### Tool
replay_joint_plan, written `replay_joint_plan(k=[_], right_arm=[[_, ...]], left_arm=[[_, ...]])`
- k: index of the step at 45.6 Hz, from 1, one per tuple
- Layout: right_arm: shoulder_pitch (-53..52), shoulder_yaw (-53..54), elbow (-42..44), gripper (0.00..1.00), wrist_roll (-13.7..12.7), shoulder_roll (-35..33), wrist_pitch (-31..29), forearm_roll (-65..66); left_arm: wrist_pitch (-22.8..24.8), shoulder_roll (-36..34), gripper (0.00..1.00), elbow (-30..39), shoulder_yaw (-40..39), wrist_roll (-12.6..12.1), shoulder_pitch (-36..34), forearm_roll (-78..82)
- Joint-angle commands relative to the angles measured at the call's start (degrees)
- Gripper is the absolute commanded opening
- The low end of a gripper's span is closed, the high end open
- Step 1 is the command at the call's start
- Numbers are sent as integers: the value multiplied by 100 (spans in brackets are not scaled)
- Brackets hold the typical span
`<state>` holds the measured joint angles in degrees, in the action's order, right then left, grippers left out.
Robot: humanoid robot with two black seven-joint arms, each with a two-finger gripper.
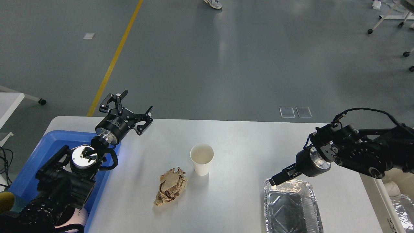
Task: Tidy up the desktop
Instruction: 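Reach the right gripper in to the foil tray edge and grasp it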
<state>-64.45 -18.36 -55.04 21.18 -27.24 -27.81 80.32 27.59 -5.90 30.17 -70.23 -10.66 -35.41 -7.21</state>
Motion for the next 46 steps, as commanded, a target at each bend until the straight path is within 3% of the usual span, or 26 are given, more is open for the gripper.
replay_joint_plan(k=[1, 26, 46], right_arm=[[56, -18, 54, 100, 0, 52, 73, 1], [433, -71, 485, 100, 0, 131, 548, -7], [548, -71, 538, 100, 62, 140, 557, -7]], left_arm=[[1, -16, 99, 7, -9, 3, 25, 0], [-26, -8, 99, -2, -17, 11, 52, 0], [-35, -8, 99, 7, -17, 11, 60, 0]])
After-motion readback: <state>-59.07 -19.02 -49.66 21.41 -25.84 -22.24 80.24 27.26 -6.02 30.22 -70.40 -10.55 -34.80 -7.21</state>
